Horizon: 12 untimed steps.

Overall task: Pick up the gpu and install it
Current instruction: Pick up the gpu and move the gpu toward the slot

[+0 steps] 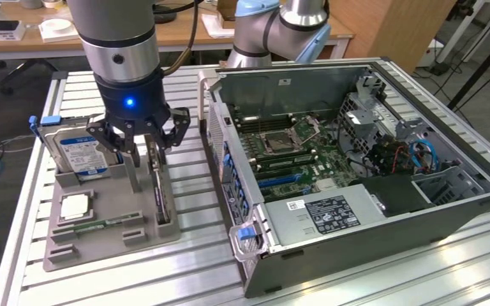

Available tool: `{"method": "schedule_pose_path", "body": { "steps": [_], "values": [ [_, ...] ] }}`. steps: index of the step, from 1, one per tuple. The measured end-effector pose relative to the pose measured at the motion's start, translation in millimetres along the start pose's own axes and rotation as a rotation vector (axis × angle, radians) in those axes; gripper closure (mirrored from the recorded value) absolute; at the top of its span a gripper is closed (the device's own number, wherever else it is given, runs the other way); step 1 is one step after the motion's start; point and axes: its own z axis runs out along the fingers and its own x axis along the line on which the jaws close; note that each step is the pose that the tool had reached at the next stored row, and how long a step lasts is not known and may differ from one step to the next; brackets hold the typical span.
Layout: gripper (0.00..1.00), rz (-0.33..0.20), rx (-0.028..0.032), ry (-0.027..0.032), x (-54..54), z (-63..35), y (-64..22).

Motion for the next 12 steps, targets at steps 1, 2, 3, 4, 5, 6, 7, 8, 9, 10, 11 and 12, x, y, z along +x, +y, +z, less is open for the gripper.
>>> {"method": "schedule_pose_path", "body": {
  "steps": [1, 2, 3, 4, 5, 6, 7, 8, 9, 10, 11, 12],
  "values": [
    [0.53, 0.000, -0.0011, -0.0001, 0.0, 0.1, 0.1],
    [0.53, 0.000, -0.0021, 0.0000, 0.0, 0.1, 0.1],
    [0.53, 0.000, -0.0025, 0.0000, 0.0, 0.1, 0.1],
    [0.53, 0.000, -0.0025, 0.0001, 0.0, 0.1, 0.0],
    [0.53, 0.000, -0.0024, 0.0002, 0.0, 0.0, 0.0],
    [0.53, 0.000, -0.0024, 0.0001, 0.0, 0.0, 0.0],
    [0.53, 0.000, -0.0025, 0.0001, 0.0, 0.0, 0.0],
    [0.53, 0.000, -0.0025, 0.0001, 0.0, 0.0, 0.0],
    [0.53, 0.000, -0.0025, 0.0000, 0.0, 0.4, -0.1],
    [0.53, 0.000, -0.0027, -0.0001, 0.1, 1.3, -0.1],
    [0.53, 0.000, -0.0025, 0.0001, 0.1, 2.8, -0.2],
    [0.53, 0.000, -0.0025, 0.0002, 0.1, 4.6, -0.3]
  ]
}}
